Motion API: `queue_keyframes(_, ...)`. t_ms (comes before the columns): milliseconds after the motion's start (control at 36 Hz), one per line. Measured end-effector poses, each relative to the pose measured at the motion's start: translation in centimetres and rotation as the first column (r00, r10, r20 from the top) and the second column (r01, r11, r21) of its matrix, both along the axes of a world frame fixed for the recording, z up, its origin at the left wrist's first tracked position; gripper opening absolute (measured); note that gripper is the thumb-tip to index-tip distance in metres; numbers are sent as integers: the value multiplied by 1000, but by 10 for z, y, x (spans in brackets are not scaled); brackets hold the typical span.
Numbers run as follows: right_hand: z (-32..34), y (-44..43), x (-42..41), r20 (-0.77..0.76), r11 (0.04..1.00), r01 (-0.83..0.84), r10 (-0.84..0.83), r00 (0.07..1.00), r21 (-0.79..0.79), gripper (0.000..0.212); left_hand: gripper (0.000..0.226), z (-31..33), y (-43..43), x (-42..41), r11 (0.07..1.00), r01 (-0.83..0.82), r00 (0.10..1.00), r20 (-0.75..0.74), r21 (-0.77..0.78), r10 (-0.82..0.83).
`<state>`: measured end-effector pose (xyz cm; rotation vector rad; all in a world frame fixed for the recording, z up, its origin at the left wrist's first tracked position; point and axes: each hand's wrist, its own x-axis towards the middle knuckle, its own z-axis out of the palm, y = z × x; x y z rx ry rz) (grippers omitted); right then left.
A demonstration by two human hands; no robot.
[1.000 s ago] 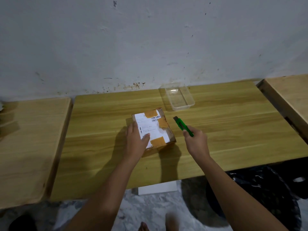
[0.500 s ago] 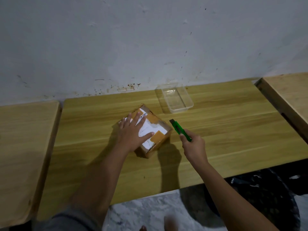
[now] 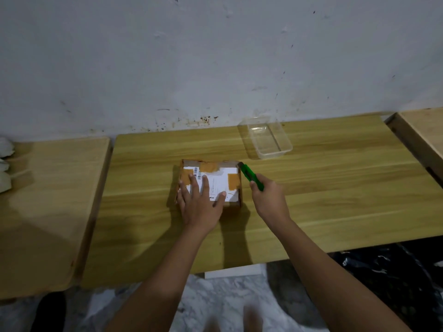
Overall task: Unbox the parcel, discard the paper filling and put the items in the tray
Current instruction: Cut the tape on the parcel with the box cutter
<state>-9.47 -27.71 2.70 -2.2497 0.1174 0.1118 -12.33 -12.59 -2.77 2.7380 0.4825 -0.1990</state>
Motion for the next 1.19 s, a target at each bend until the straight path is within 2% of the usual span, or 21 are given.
queue_keyframes(139,-1,-2,-3,-2,996,-15,14,1000,-85,28,83,2,6,-4,994,96,995,-22,-44,-97)
queue_keyframes(250,1,-2,-6,-27,993,-33,30,999,-111,26,88,1,10,-8,988,156,987,-28,-12,-156)
queue_keyframes(528,14,7,14,-146,960,-134,100,984,-246,20,83,1,-23,-7,999,-10,1000,-17,34,11)
queue_keyframes(722,24,5,13,-219,941,-181,119,968,-286,13,86,0,-25,-7,999,-39,999,-6,38,39)
queue_keyframes(833,22,-2,-3,-214,939,-185,125,969,-291,17,86,1,-25,-6,998,-45,999,-11,35,46)
queue_keyframes(972,18,-21,-21,-205,955,-194,149,967,-225,19,89,3,-25,-4,998,-57,998,-20,6,57)
queue_keyframes(1083,9,-35,-36,-124,981,-148,133,983,-126,28,89,2,-24,-5,999,-43,999,6,-4,43)
queue_keyframes(1139,6,-39,-41,-95,994,-100,95,991,-46,32,83,2,-22,-8,998,-47,997,60,-38,49)
queue_keyframes(1194,3,-43,-44,-99,997,-38,43,994,61,36,70,5,-22,-14,988,-48,982,172,-144,73)
